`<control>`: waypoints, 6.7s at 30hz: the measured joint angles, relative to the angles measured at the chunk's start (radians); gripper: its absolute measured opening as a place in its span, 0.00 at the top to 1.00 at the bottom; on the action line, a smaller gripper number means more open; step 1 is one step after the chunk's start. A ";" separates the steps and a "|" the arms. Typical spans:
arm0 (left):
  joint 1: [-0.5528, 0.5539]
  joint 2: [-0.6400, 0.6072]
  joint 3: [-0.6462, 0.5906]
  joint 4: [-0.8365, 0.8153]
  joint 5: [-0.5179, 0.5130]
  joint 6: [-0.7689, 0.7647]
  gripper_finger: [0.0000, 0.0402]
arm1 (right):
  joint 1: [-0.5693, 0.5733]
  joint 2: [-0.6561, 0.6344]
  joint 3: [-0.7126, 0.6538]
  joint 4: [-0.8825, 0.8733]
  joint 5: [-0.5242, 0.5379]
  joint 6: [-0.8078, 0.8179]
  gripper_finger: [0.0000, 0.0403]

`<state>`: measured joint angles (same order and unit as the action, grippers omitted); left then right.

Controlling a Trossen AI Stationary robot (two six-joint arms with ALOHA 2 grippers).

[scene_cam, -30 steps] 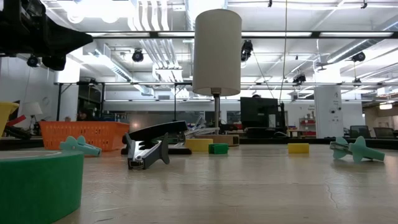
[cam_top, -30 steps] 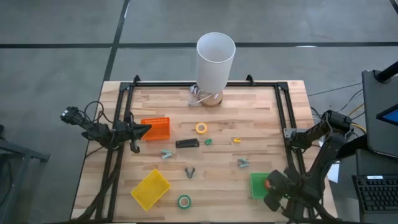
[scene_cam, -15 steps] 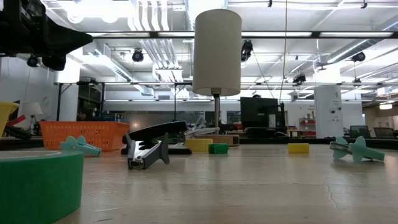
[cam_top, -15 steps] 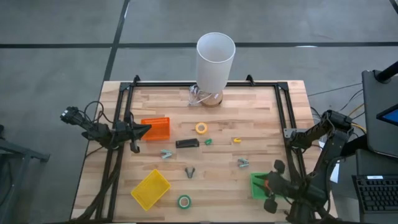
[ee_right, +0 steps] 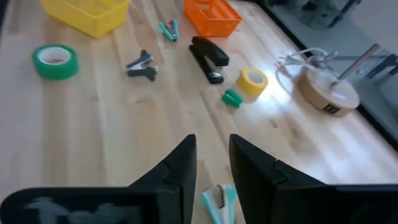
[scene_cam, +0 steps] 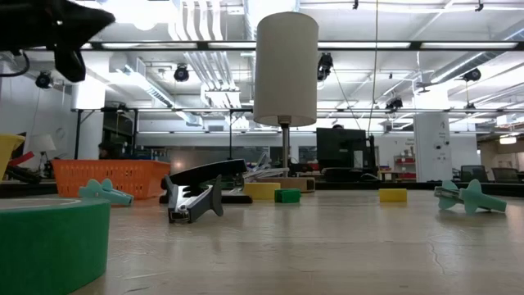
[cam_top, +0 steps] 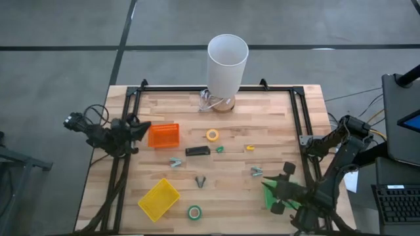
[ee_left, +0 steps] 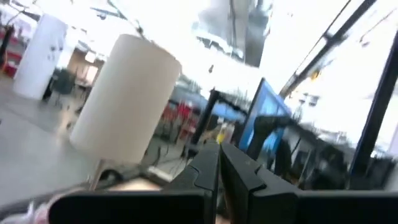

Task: Pick and place Stapler, Stapler remover, tape
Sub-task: Put the yellow tape into the green bin

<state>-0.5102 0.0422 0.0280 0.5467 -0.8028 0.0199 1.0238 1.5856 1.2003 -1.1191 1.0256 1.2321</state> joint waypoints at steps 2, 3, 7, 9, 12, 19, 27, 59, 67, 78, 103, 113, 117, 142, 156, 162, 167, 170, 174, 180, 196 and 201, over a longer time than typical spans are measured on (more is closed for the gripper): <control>0.003 0.002 0.000 0.060 -0.011 0.021 0.95 | -0.018 0.000 -0.005 0.000 -0.001 -0.024 0.80; 0.005 0.002 0.000 0.086 -0.008 0.016 0.95 | -0.027 0.000 -0.006 -0.001 -0.002 -0.034 0.80; 0.008 0.030 0.003 0.098 -0.041 -0.111 0.96 | -0.061 0.000 -0.007 0.000 -0.002 -0.090 0.83; 0.009 0.067 0.001 0.092 -0.075 -0.139 0.97 | -0.077 0.000 -0.008 0.001 -0.001 -0.116 0.84; 0.025 0.157 -0.001 0.112 -0.080 -0.256 0.97 | -0.101 0.000 -0.008 0.002 -0.001 -0.146 0.85; 0.072 0.445 0.085 0.214 0.088 -0.366 0.97 | -0.167 -0.007 -0.005 0.003 -0.001 -0.227 0.89; 0.137 0.874 0.412 0.047 0.090 -0.372 0.88 | -0.245 -0.015 0.000 0.019 -0.035 -0.276 0.93; 0.572 1.841 1.386 -1.065 0.524 -0.489 0.49 | -0.177 -0.245 -0.159 0.142 -0.032 -0.321 0.98; 0.581 1.945 1.461 -1.133 0.524 -0.511 0.49 | -0.175 -0.298 -0.196 0.174 -0.032 -0.297 0.98; 0.587 1.958 1.433 -1.163 0.515 -0.568 0.49 | -0.171 -0.289 -0.196 0.185 -0.031 -0.309 0.98; 0.589 1.970 1.426 -1.112 0.558 -0.572 0.70 | -0.171 -0.288 -0.196 0.193 -0.029 -0.320 0.98; 0.578 1.969 1.423 -1.104 0.584 -0.582 0.60 | -0.171 -0.288 -0.196 0.195 -0.029 -0.320 0.98; 0.575 1.969 1.422 -1.115 0.583 -0.580 0.57 | -0.171 -0.288 -0.196 0.195 -0.029 -0.320 0.98; 0.576 1.980 1.393 -1.080 0.576 -0.528 0.86 | -0.171 -0.288 -0.196 0.214 -0.029 -0.351 0.98; 0.559 1.892 1.441 -1.033 0.615 -0.502 0.83 | -0.174 -0.288 -0.198 0.222 0.006 -0.344 0.98; 0.515 1.807 1.440 -0.903 0.741 -0.488 0.90 | -0.174 -0.288 -0.216 0.239 0.011 -0.342 0.98; 0.471 1.744 1.440 -0.768 0.842 -0.454 0.88 | -0.174 -0.288 -0.229 0.256 0.049 -0.318 0.98; 0.442 1.710 1.440 -0.657 0.896 -0.430 0.85 | -0.174 -0.288 -0.229 0.293 0.051 -0.339 0.95; 0.402 1.695 1.439 -0.490 1.029 -0.419 0.85 | -0.173 -0.288 -0.229 0.378 0.084 -0.405 0.86; 0.368 1.689 1.439 -0.382 1.063 -0.421 0.89 | -0.173 -0.288 -0.230 0.513 0.232 -0.520 0.69; 0.351 1.694 1.439 -0.351 1.046 -0.412 0.88 | -0.178 -0.288 -0.242 0.679 0.336 -0.732 0.61; 0.351 1.694 1.439 -0.344 1.039 -0.409 0.85 | -0.181 -0.288 -0.244 0.806 0.332 -0.843 0.64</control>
<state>-0.1589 1.7367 1.4673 0.2028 0.2359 -0.3890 0.8429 1.2980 0.9559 -0.3134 1.3571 0.3892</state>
